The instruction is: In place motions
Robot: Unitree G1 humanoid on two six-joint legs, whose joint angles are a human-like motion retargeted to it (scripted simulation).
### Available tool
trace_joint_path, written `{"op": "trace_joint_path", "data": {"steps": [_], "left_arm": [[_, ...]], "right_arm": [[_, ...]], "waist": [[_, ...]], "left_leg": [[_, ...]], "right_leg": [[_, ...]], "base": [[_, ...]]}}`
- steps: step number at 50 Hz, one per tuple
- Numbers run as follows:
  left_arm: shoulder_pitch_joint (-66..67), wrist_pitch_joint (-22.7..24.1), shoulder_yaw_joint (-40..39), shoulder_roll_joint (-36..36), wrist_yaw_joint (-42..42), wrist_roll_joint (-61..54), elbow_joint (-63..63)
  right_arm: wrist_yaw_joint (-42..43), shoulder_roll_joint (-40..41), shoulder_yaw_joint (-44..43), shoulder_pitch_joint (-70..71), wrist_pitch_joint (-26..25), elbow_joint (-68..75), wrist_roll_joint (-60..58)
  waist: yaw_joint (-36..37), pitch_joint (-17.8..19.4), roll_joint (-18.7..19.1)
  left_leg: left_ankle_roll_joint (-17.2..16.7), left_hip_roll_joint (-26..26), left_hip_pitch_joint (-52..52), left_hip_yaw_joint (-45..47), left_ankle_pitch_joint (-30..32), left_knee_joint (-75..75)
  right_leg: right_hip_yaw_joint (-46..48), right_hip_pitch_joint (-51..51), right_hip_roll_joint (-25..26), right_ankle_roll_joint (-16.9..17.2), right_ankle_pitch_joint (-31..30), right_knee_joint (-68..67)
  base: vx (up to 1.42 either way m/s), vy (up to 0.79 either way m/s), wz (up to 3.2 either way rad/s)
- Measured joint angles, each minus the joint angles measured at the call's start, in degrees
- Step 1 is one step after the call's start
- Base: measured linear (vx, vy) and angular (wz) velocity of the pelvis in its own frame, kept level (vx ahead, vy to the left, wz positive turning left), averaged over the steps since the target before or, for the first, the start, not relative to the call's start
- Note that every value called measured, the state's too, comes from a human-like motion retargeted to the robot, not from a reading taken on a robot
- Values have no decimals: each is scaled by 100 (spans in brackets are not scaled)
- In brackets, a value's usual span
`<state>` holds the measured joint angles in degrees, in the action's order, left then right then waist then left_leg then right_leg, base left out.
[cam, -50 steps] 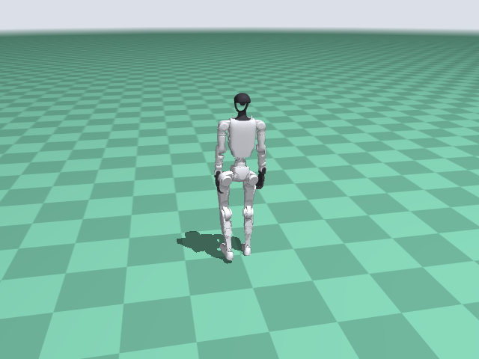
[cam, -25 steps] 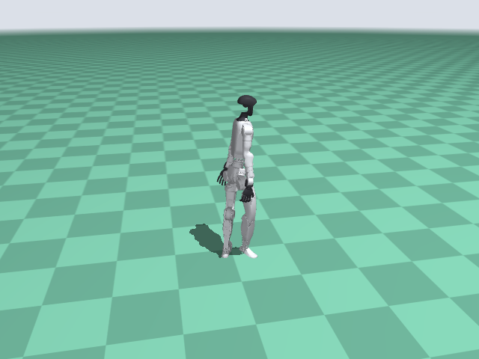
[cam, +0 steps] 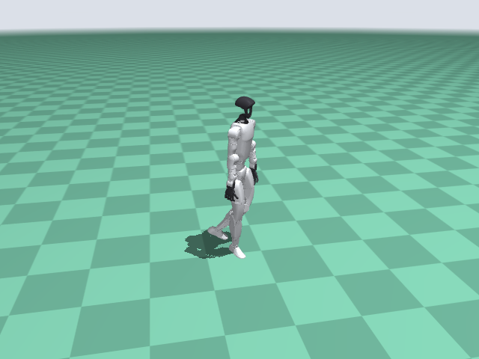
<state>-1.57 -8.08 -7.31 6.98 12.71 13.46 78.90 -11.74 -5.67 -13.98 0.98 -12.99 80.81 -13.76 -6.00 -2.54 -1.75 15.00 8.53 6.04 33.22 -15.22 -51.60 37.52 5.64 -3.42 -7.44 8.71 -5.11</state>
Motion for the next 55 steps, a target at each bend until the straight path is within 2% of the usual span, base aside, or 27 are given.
{"op": "trace_joint_path", "data": {"steps": [3, 5, 7, 11, 15, 17, 18, 19, 20, 22, 24, 30, 38, 40, 44, 46, 48, 50, 52, 53, 55], "left_arm": [[-64, -26, -88, 66, -87, 2, 111], [-117, -44, -119, 79, -152, 67, 262], [-156, -60, -115, 66, -151, 146, 417], [-194, -138, 44, -9, 20, 384, 733], [-51, -95, 279, -87, 65, 568, 697], [22, -64, 369, -97, 54, 667, 659], [107, -55, 356, -157, 78, 731, 639], [108, -48, 335, -190, 114, 800, 625], [66, -40, 311, -211, 156, 870, 615], [12, -37, 317, -163, 167, 886, 576], [-60, -21, 393, -85, 180, 875, 505], [-62, -16, 340, 75, 33, 779, 393], [-19, -7, 258, 92, -57, 855, 398], [16, -6, 249, 60, -112, 847, 409], [98, -36, 214, 3, -72, 854, 462], [134, -43, 228, 10, -51, 834, 464], [124, -34, 279, 60, -12, 818, 431], [25, -35, 298, 134, 77, 853, 384], [-72, -38, 300, 247, 153, 947, 309], [-102, -37, 278, 300, 169, 982, 260], [-238, -25, 321, 378, 160, 1001, 138]], "right_arm": [[-265, 164, 556, 250, 318, -756, -472], [-297, 207, 875, 393, 437, -1085, -701], [-295, 226, 1056, 481, 485, -1252, -820], [-445, 289, 1267, 540, 548, -1514, -892], [-532, 265, 1184, 411, 584, -1491, -857], [-502, 240, 1088, 250, 542, -1397, -884], [-488, 195, 1069, 137, 516, -1310, -919], [-468, 168, 1006, 78, 487, -1225, -887], [-446, 152, 922, 47, 457, -1142, -821], [-396, 170, 722, -74, 399, -994, -515], [-385, 112, 509, -149, 397, -796, -56], [-117, -18, 219, -235, 292, -450, 159], [-34, -30, 276, -243, 314, -293, 177], [-29, 3, 282, -293, 320, -216, 230], [-134, 44, 284, -349, 299, 28, 147], [-179, 54, 304, -353, 286, 117, 27], [-217, 43, 339, -340, 295, 167, -100], [-289, -14, 362, -281, 316, 189, -223], [-330, -87, 406, -262, 321, 210, -286], [-336, -136, 438, -260, 314, 232, -305], [-411, -311, 276, -240, 283, 259, -337]], "waist": [[-15, 204, -66], [13, 277, -120], [47, 308, -168], [96, 380, -161], [-97, 249, 11], [-385, 49, 189], [-571, -121, 370], [-688, -219, 476], [-769, -281, 544], [-776, -161, 529], [-581, -59, 484], [-446, -170, 499], [-565, -194, 640], [-610, -216, 651], [-794, -266, 669], [-950, -274, 709], [-1111, -262, 761], [-1301, -231, 775], [-1087, -233, 602], [-864, -252, 476], [-345, -11, 174]], "left_leg": [[0, 331, 353, -687, 238, -129], [0, 302, 632, -1080, 336, 50], [0, 128, 793, -1318, 501, 394], [0, -575, 880, -1834, 1116, 1912], [0, -839, 534, -1704, 1817, 3527], [0, -873, 402, -1547, 1493, 3665], [0, -600, 279, -837, 1568, 3637], [0, -610, 356, -961, 1586, 3703], [0, -762, 531, -1501, 1577, 3817], [0, -676, 267, -985, 1504, 3826], [0, -786, 60, -915, 1480, 4014], [0, -903, -15, -815, 1291, 4177], [0, -844, 539, -1675, 1140, 3673], [0, -836, 713, -2057, 1165, 3537], [0, -939, 1161, -3157, 1382, 3316], [0, -1068, 1420, -3769, 1529, 3211], [0, -1282, 1685, -4399, 1762, 3159], [0, -1582, 1859, -4963, 2110, 3327], [0, -1839, 1979, -5132, 2301, 3544], [0, -1935, 2067, -5106, 2304, 3637], [0, -2039, 2073, -4959, 1912, 3893]], "right_leg": [[-522, -99, 277, -170, -71, 221], [-830, -95, 335, -215, -155, 299], [-987, -69, 297, -207, -213, 292], [-1376, -72, 192, -112, -387, 242], [-1661, -176, 247, -56, -406, 268], [-1723, -194, 312, 14, -365, 271], [-1757, -162, 318, 141, -342, 243], [-1762, -78, 325, 169, -347, 229], [-1753, 33, 333, 147, -366, 220], [-1857, -85, 337, 164, -348, 197], [-2033, -177, 350, 165, -358, 186], [-2097, -131, 309, 257, -328, 125], [-1678, 8, 327, 319, 69, -536], [-1671, 60, 367, 199, 125, -747], [-3295, 461, 702, 76, -143, -1211], [-4270, 607, 948, 235, -283, -1241], [-4809, 656, 1114, 459, -257, -1161], [-4183, 731, 931, 403, 23, -1187], [-2803, 627, 532, 46, 151, -1002], [-2766, 594, 544, 6, 150, -908], [-1997, 490, 231, -12, 321, -1044]], "base": [[15, -15, -167], [5, -8, -159], [1, 12, -137], [-7, 38, -141], [19, 20, -80], [35, 20, -17], [24, 48, -5], [4, 39, -4], [-12, 22, -24], [-10, 23, -65], [0, 14, -89], [-4, 12, -22], [-14, 5, 87], [-9, -12, 212], [-9, -21, 316], [-18, -20, 390], [-29, -14, 417], [-38, -4, 393], [-54, -6, 303], [-58, -20, 289], [-59, -36, 341]]}}
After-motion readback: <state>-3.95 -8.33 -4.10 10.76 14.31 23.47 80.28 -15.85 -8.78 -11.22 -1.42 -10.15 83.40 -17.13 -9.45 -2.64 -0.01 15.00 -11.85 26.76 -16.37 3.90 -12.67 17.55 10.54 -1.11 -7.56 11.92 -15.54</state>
